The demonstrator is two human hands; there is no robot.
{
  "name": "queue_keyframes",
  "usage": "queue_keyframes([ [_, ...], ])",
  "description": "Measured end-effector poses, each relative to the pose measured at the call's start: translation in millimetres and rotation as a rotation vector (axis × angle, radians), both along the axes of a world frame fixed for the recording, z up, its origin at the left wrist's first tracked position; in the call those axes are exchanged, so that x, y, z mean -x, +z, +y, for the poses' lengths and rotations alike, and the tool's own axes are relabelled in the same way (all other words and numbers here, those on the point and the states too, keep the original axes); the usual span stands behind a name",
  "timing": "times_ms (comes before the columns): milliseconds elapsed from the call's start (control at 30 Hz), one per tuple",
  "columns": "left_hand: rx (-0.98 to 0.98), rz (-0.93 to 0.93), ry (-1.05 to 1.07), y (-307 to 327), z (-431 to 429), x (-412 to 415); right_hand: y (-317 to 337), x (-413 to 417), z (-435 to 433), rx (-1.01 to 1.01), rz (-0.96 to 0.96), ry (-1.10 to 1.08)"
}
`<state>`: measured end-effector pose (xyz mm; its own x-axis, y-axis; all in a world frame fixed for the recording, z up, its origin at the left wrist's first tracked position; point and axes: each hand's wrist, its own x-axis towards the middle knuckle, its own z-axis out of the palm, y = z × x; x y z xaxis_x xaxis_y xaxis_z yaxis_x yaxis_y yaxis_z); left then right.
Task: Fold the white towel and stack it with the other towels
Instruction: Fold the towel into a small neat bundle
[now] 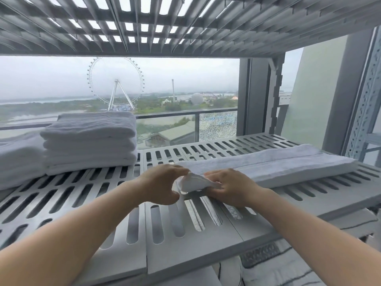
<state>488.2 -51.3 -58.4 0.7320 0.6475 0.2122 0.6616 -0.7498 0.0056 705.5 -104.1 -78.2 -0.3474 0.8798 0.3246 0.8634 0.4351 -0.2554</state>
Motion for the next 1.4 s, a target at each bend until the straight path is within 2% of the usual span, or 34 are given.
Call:
queue_keyframes([
  [133, -0.002, -0.084, 0.033, -1.4, 7.7, -1.8, -2.4, -2.0, 3.5, -0.031, 0.054, -0.016],
  [267, -0.148, -0.133, 0.064, 0.3, 12.8, -10.9, 0.9, -15.7, 2.4, 0.142, 0.075, 0.063],
  [367, -0.249, -0.198, 0.083, 4.9, 11.9, -18.0, 10.7, -53.4, 3.0, 0.068, 0.152, -0.098],
  [467, -0.322, -0.273, 0.083, 14.7, 11.7, -30.1, 12.8, -99.0, 5.2, 0.143, -0.087, -0.367],
  [533, -0.355, -0.345, 0.065, 21.8, 12.6, -44.0, 6.1, -114.3, 7.2, 0.276, -0.199, -0.368],
  [600, -0.375, -0.432, 0.045, 31.9, 14.3, -65.7, 2.7, -117.6, 7.4, 0.309, -0.229, -0.279],
  [733, -0.393, -0.563, -0.037, 59.8, 18.4, -134.5, 14.4, -138.6, -8.0, 0.309, -0.005, -0.201],
  [800, -0.408, -0.519, -0.092, 69.8, 19.8, -174.6, 21.3, -164.1, -14.9, 0.238, 0.041, -0.292],
  [900, -0.46, -0.344, -0.12, 76.0, 22.9, -235.3, 24.0, -205.7, -21.3, 0.234, -0.167, -0.424],
  [967, -0.471, -0.244, -0.093, 77.6, 25.3, -272.7, 17.6, -228.6, -21.7, 0.258, -0.121, -0.412],
  [1067, -0.396, -0.208, -0.082, 70.2, 32.5, -315.8, 6.0, -251.8, -22.4, 0.236, 0.104, -0.361],
  [1167, -0.218, -0.126, -0.148, 42.1, 34.2, -341.0, -0.8, -272.0, -20.0, 0.114, 0.273, -0.379],
  [1267, -0.095, -0.082, -0.114, 19.7, 36.8, -346.0, 0.4, -278.8, -16.4, 0.011, 0.343, -0.412],
  [1333, 0.031, -0.189, -0.056, 20.7, 38.1, -338.8, 3.6, -274.4, -13.3, -0.012, 0.351, -0.385],
  [1400, 0.175, -0.316, -0.051, 24.2, 38.3, -328.7, 8.0, -268.5, -10.9, -0.064, 0.246, -0.29],
])
